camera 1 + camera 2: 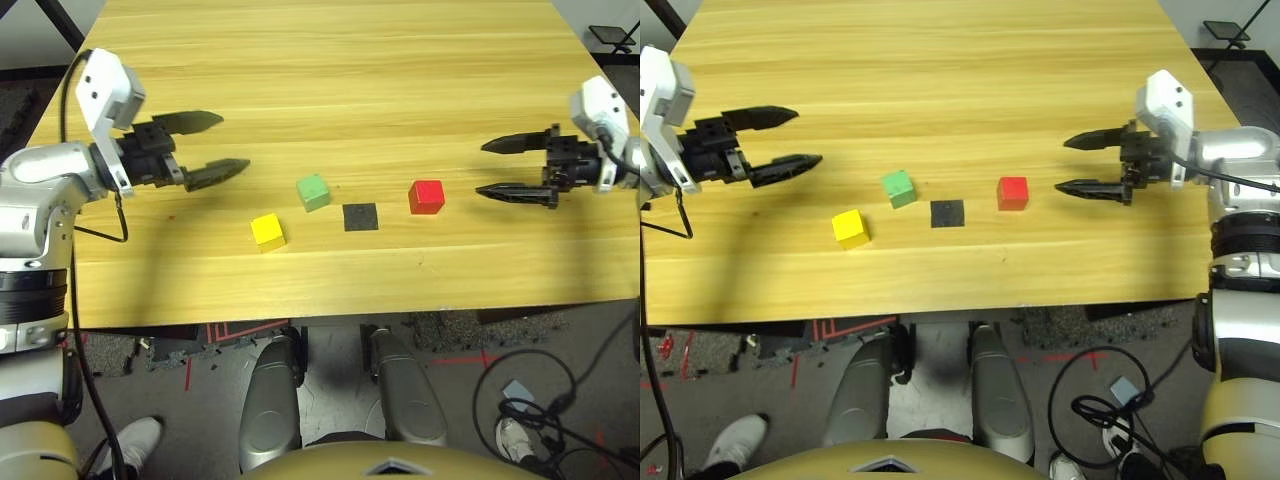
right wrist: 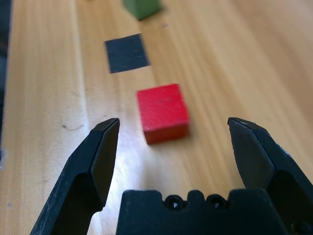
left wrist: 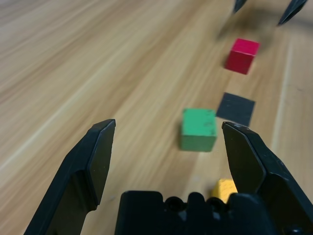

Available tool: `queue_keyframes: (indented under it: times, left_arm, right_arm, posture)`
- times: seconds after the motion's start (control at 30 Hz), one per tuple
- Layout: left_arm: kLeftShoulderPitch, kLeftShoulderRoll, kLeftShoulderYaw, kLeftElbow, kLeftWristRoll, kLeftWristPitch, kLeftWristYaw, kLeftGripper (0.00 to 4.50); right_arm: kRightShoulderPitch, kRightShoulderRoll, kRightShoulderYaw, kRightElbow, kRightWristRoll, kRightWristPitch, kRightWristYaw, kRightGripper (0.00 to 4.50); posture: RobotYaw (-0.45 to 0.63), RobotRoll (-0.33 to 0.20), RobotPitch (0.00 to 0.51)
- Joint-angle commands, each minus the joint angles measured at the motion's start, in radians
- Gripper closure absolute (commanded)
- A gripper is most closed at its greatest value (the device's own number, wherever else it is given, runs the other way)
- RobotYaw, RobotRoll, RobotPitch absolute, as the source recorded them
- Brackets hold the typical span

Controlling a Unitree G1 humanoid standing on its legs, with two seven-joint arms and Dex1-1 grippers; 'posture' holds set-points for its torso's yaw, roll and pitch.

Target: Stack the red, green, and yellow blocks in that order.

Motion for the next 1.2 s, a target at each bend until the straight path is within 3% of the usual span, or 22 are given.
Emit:
queue_keyframes:
  times: [0.03, 0.33, 0.7, 0.93, 0.97, 1.2]
  left_arm:
    - [0.024, -0.016, -0.054, -0.04, 0.038, -0.029, -0.022, 0.05]
    - [0.039, -0.097, -0.14, -0.055, 0.125, -0.072, 0.016, 0.05]
    - [0.029, -0.1, -0.206, -0.075, 0.172, -0.04, -0.011, 0.05]
    - [0.031, -0.104, -0.202, -0.094, 0.168, -0.015, -0.003, 0.0]
    - [0.032, -0.103, -0.201, -0.099, 0.167, -0.012, -0.002, 0.0]
    - [0.024, -0.108, -0.195, -0.114, 0.171, 0.006, 0.015, 0.0]
  right_arm:
    - [-0.034, 0.016, 0.07, 0.0, -0.001, -0.036, 0.01, 0.0]
    - [-0.097, 0.084, 0.14, 0.096, -0.068, -0.116, 0.01, 0.0]
    - [-0.111, 0.131, 0.127, 0.186, -0.173, -0.158, -0.02, 0.0]
    - [-0.116, 0.166, 0.112, 0.181, -0.2, -0.159, -0.061, 2.29]
    - [-0.12, 0.172, 0.11, 0.167, -0.201, -0.15, -0.065, 2.46]
    - [-0.098, 0.245, 0.112, -0.077, -0.166, 0.057, -0.09, 2.44]
  posture:
    - [0.2, -0.063, 0.236]
    - [0.23, -0.067, 0.236]
    - [0.25, -0.056, 0.248]
    - [0.26, -0.049, 0.251]
    - [0.27, -0.048, 0.252]
    - [0.3, -0.049, 0.251]
